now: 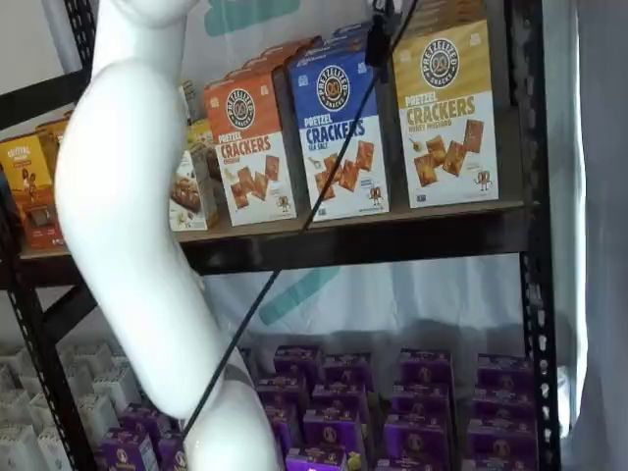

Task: Retrieve the yellow and white box located on the top shelf, the sixth one from the left

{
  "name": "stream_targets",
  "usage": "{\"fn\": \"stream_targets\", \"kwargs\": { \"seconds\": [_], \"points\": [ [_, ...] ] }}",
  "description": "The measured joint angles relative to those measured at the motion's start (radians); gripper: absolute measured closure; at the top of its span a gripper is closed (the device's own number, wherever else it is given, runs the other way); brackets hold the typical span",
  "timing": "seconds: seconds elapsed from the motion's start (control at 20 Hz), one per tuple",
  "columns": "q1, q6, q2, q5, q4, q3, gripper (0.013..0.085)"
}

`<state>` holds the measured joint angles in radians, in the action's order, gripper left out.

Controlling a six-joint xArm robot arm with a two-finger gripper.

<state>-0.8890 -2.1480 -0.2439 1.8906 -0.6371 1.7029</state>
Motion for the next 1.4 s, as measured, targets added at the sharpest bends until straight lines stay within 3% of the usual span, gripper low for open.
{"fn": "stream_targets", "kwargs": {
  "seconds": [0.25,0.5,1.4],
  "points": [
    [0.005,0.004,-0.017,-0.072,-0.037,-0.039,0.013],
    [0.038,0.005,-0.004,-0.143,-0.024,-0.035,0.013],
    [0.144,0.009,0.074,-0.269,0.085,0.014,0.013]
  ]
}}
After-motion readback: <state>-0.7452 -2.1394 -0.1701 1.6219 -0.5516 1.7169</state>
